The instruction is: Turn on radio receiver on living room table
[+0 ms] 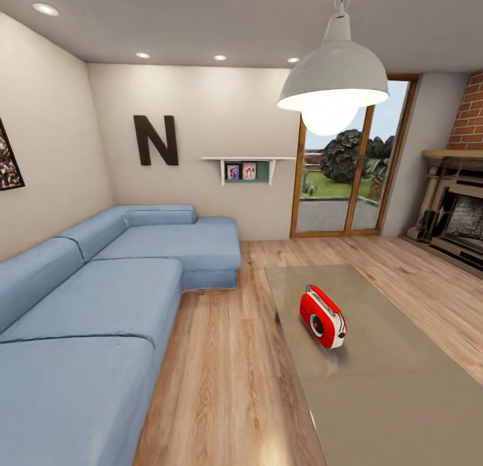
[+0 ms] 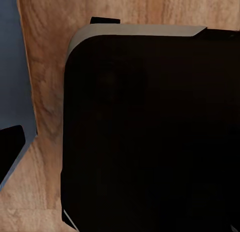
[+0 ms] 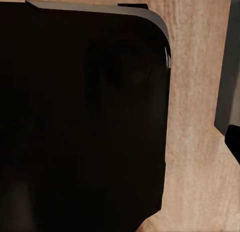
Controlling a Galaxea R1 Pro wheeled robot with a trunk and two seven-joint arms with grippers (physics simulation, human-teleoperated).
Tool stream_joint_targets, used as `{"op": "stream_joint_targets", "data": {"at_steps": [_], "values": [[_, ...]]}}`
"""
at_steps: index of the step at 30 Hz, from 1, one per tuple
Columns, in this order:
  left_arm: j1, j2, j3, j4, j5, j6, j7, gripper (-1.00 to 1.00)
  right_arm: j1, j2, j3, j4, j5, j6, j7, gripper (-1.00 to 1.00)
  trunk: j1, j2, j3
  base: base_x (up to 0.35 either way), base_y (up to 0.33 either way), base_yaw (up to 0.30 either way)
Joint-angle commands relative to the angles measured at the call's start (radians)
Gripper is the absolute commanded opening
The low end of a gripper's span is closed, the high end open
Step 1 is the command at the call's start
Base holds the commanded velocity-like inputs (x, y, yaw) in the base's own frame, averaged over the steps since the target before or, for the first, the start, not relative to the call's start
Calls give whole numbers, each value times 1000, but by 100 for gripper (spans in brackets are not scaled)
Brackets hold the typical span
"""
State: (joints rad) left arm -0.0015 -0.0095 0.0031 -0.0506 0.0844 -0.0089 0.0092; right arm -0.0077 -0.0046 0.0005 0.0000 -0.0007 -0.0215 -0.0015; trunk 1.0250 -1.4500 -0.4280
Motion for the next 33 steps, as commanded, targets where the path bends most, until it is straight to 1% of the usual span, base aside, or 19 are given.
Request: {"op": "stream_joint_targets", "data": {"at_steps": [1,7,20,33], "values": [[0,0,0,0,0,-1,0,100,0,0,0,0,0,0,0,100,0,0,0,3,67,0],[0,-1,0,0,0,-2,0,100,0,0,0,0,0,0,0,100,0,0,0,1,125,0],[0,-1,0,0,0,-2,0,100,0,0,0,0,0,0,0,100,0,0,0,17,7,0],[0,0,1,0,2,0,2,100,0,0,1,0,1,0,0,100,0,0,0,301,0,0]]}}
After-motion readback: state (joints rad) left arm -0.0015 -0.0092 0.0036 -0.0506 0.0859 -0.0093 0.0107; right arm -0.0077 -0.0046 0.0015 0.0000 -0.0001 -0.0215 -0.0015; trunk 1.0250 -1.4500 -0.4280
